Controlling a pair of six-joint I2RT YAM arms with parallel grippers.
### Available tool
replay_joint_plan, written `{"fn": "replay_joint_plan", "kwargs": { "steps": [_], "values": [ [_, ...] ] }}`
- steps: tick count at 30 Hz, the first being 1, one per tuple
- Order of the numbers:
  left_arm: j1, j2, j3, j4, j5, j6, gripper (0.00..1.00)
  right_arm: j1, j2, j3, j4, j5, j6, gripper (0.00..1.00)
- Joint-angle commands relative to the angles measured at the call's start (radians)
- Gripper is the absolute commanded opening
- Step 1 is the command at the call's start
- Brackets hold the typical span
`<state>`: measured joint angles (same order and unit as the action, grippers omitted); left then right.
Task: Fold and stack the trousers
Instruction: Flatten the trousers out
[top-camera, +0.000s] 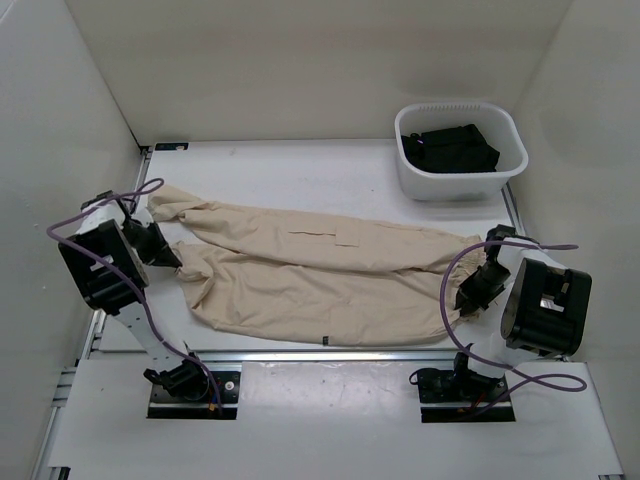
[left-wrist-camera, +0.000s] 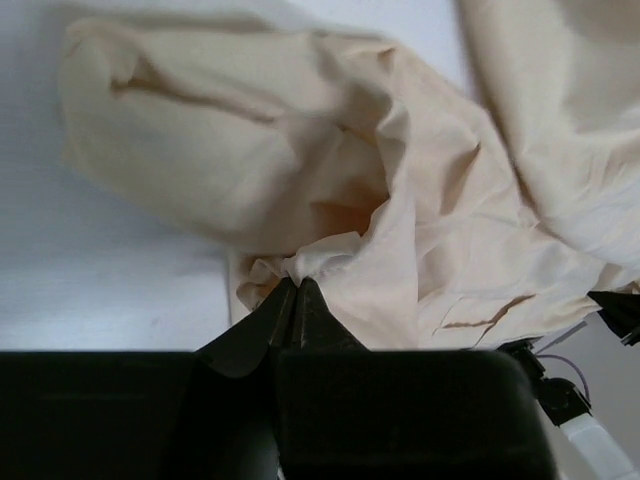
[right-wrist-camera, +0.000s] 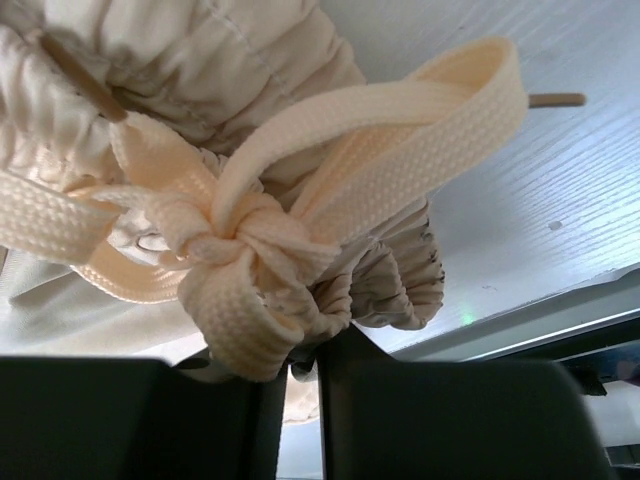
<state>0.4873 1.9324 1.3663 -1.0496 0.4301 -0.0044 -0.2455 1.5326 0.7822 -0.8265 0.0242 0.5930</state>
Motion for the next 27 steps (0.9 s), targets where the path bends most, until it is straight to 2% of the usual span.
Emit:
{"fn": "replay_joint_plan", "kwargs": {
  "steps": [1,4,5,9,14,18,20,27],
  "values": [
    [0.074,-0.119,0.024,-0.110,-0.091,0.004,0.14,-0.015,0.052,-0.054,0.098,0.045,0.010,0.15],
    [0.158,-0.202,-0.010,-0.121,-0.330,0.004,0.14,-0.015,0.043,-0.054,0.087,0.077,0.010,0.14],
    [0.210,-0.222,-0.047,-0.121,-0.470,0.004,0.14,-0.015,0.034,-0.041,0.076,0.089,0.010,0.12],
    [0.304,-0.296,-0.194,-0.080,-0.716,0.004,0.14,-0.015,0.014,-0.032,0.053,0.138,0.010,0.12],
    [0.323,-0.277,-0.331,0.006,-0.754,0.004,0.14,-0.015,0.014,-0.032,0.063,0.142,0.010,0.12],
    [0.323,-0.233,-0.387,0.143,-0.862,0.004,0.14,-0.015,0.024,-0.023,0.063,0.128,-0.001,0.12],
    [0.323,-0.210,-0.368,0.216,-0.872,0.004,0.14,-0.015,0.024,-0.012,0.053,0.140,-0.021,0.12],
    [0.323,-0.184,-0.240,0.275,-0.837,0.004,0.14,-0.050,0.024,0.118,-0.051,0.267,-0.090,0.12]
  ]
}}
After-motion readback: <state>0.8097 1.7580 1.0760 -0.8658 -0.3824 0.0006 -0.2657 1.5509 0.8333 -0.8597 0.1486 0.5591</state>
